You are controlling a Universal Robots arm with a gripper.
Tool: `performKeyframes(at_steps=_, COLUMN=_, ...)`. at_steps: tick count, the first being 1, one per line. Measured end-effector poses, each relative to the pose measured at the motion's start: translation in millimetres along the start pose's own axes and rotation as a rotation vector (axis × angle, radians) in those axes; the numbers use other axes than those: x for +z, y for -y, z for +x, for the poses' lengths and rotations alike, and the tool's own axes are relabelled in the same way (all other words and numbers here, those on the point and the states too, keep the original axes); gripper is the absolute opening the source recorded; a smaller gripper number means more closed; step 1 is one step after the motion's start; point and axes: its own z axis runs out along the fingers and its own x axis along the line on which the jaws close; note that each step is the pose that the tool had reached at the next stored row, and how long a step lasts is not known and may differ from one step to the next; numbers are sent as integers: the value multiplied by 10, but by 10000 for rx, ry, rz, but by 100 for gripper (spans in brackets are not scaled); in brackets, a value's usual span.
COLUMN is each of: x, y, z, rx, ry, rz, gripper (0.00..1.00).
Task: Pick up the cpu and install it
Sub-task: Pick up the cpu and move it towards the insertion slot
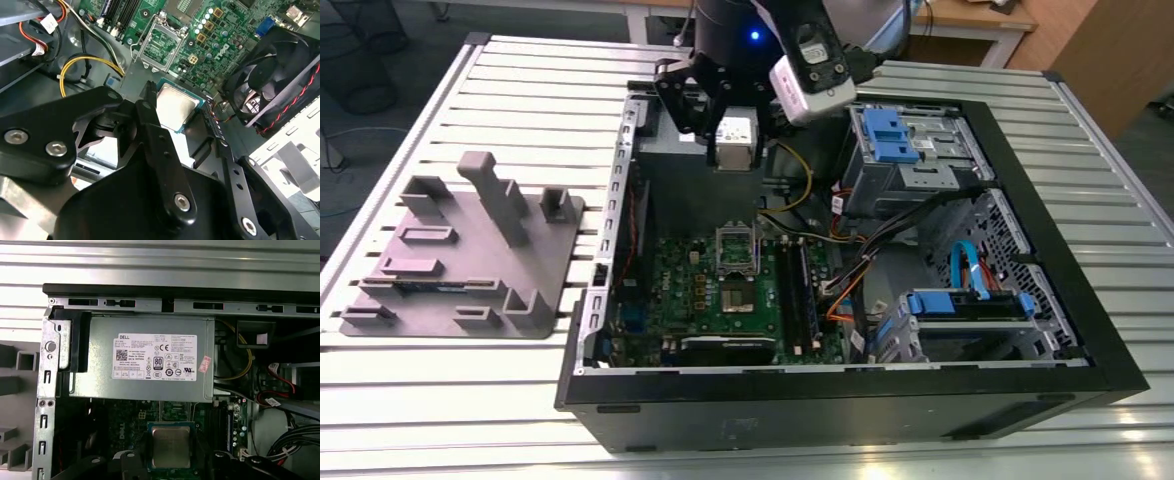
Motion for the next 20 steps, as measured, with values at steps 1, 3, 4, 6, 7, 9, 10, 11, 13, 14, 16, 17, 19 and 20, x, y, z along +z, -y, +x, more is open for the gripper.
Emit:
performKeyframes(at_steps=1, x=0, y=0, z=0, rx=0, ry=0, rz=-1, gripper=47)
performKeyframes(at_steps=3, x=1, y=12, z=-1, rx=-2, ry=0, rz=-5, gripper=47)
performKeyframes(at_steps=4, x=4, y=24, z=0, rx=-1, ry=2, rz=-7, gripper=47)
performKeyframes(at_steps=6, x=11, y=52, z=0, rx=-2, ry=4, rz=-9, gripper=47)
performKeyframes(at_steps=7, x=15, y=69, z=0, rx=-3, ry=6, rz=-14, gripper=47)
performKeyframes(at_steps=9, x=28, y=111, z=1, rx=-6, ry=13, rz=-30, gripper=47)
performKeyframes(at_steps=10, x=36, y=132, z=2, rx=-7, ry=17, rz=-38, gripper=47)
performKeyframes(at_steps=11, x=45, y=155, z=2, rx=-10, ry=24, rz=-43, gripper=47)
performKeyframes(at_steps=13, x=63, y=204, z=2, rx=-15, ry=33, rz=-51, gripper=47)
performKeyframes(at_steps=14, x=74, y=230, z=3, rx=-16, ry=38, rz=-57, gripper=47)
performKeyframes(at_steps=16, x=93, y=282, z=3, rx=-20, ry=46, rz=-65, gripper=47)
performKeyframes(at_steps=17, x=104, y=308, z=4, rx=-21, ry=50, rz=-71, gripper=47)
performKeyframes(at_steps=19, x=128, y=360, z=5, rx=-22, ry=54, rz=-83, gripper=47)
performKeyframes(at_steps=20, x=141, y=387, z=5, rx=-23, ry=54, rz=-88, gripper=47)
